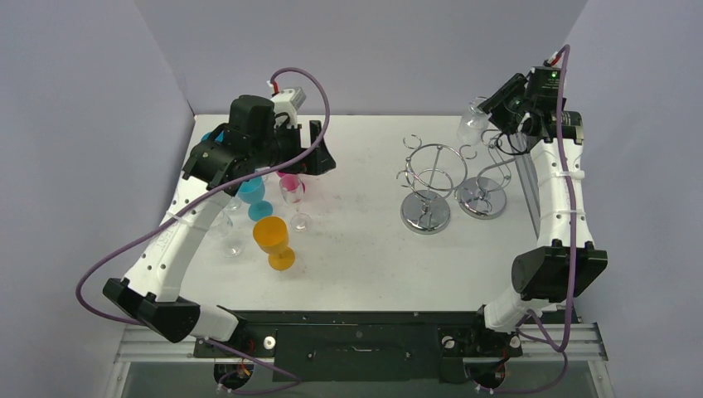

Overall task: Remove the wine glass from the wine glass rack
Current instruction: Pick up the wine glass from the wine rack.

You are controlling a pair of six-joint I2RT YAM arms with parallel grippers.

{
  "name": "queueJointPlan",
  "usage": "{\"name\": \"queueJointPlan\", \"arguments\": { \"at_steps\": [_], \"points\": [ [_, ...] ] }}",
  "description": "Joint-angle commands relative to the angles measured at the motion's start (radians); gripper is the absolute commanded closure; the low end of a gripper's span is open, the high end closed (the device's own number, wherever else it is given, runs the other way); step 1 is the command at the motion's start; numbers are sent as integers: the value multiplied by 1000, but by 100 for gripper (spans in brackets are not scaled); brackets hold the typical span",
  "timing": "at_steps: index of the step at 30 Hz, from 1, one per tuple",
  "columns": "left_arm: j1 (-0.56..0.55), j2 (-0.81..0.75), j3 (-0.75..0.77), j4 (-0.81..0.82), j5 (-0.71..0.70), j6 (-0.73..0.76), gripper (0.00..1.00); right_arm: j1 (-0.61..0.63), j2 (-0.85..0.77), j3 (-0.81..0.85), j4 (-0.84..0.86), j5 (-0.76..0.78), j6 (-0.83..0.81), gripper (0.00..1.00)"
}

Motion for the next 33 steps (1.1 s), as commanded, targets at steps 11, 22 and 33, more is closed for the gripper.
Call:
{"name": "queueJointPlan", "arguments": {
  "at_steps": [11, 22, 33],
  "points": [
    [-5, -46, -13, 51, 9, -5, 13, 1, -23, -13, 65, 38, 29, 75],
    [-5, -50, -17, 52, 8, -6, 13, -1, -45, -19, 87, 19, 49, 85],
    [-8, -46, -10, 54, 11, -12, 14, -42, -103, -126, 204, -69, 134, 100]
  ]
}}
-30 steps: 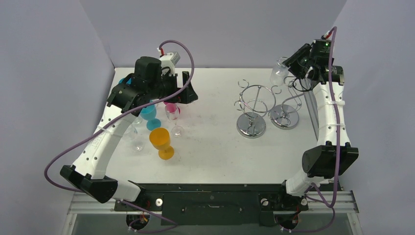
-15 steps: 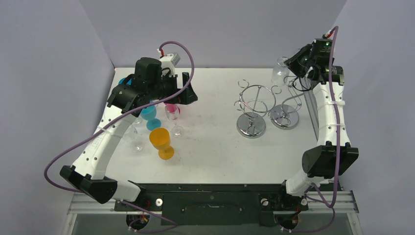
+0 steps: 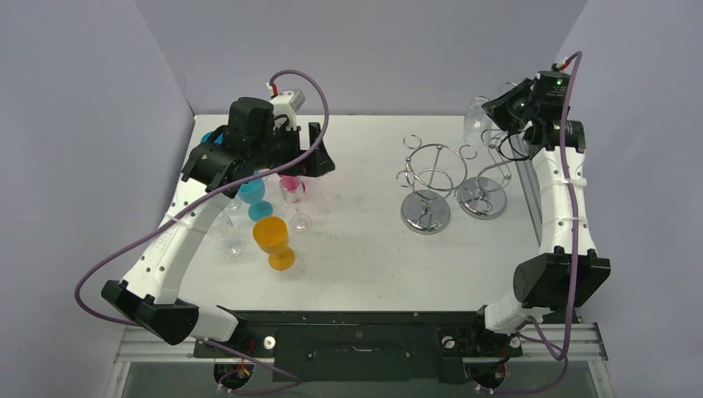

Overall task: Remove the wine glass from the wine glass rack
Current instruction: Pick up the wine glass from the wine rack.

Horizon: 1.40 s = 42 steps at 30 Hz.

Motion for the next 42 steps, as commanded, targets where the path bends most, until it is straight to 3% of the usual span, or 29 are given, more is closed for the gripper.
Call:
{"name": "queueJointPlan", "arguments": {
  "at_steps": [1, 12, 21, 42],
  "points": [
    [-9, -27, 12, 52, 10, -9, 14, -31, -57, -56, 96, -54, 58, 100],
    [-15, -31, 8, 54, 1, -11, 14, -100, -134, -314, 447, -204, 327, 100],
    [-15, -38, 2, 56, -2, -13, 14, -123, -176, -419, 653, -240, 463, 100],
    [-17, -41, -12, 72, -3, -18, 14, -139, -202, -466, 840, -285, 575, 100]
  ]
}}
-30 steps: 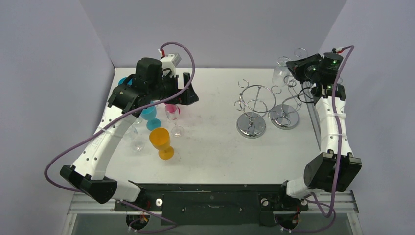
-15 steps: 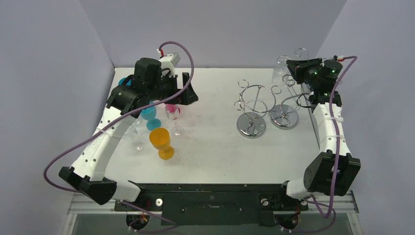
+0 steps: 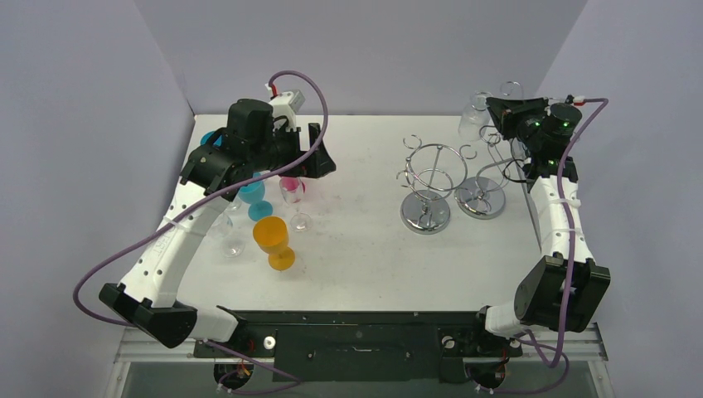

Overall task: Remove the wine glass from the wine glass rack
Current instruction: Pick up the wine glass from the wine rack.

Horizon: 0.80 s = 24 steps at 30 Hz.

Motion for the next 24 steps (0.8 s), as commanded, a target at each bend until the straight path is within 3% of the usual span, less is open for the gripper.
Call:
{"name": "queueJointPlan", "arguments": {
  "at_steps": [1, 24],
  "points": [
    [-5, -24, 1, 59, -1, -2, 14, -10, -63, 25, 156, -9, 22, 100],
    [-13, -18, -2, 69, -1, -6, 15, 19, -27, 91, 81, 27, -34, 100]
  ]
}}
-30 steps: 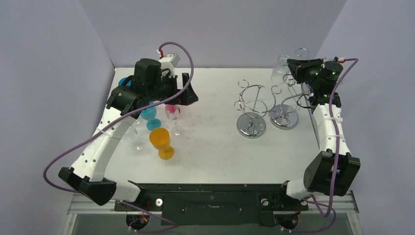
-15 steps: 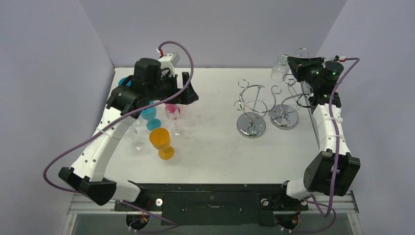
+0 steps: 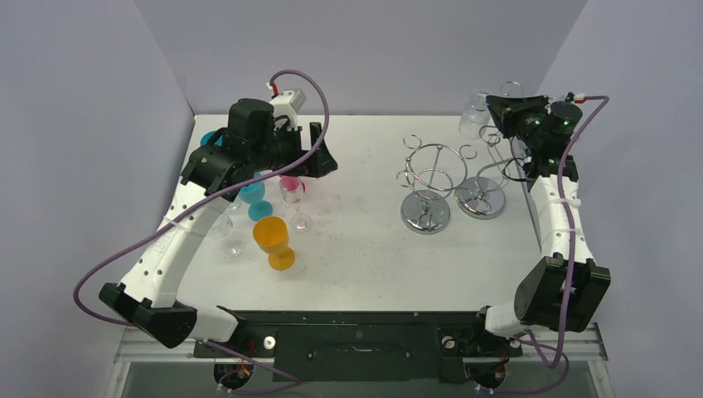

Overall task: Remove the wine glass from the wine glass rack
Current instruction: Pick up the wine glass from the wine rack.

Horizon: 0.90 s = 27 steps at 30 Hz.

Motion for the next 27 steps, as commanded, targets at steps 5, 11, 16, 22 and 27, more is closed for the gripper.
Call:
{"name": "queueJointPlan", "arguments": {
  "at_steps": [5, 11, 16, 22, 27],
  "points": [
    [-7, -20, -2, 55, -2, -4, 15, 29, -22, 98, 63, 43, -36, 100],
    [-7, -19, -1, 53, -2, 0, 15, 42, -13, 110, 50, 60, -41, 100],
    [-7, -18, 2, 52, -2, 1, 15, 47, -4, 119, 35, 87, -50, 100],
    [-7, -16, 5, 52, -1, 1, 15, 50, 2, 131, 25, 120, -53, 100],
    [-7, -14, 8, 52, -2, 3, 15, 55, 5, 128, 18, 155, -52, 100]
  ]
}}
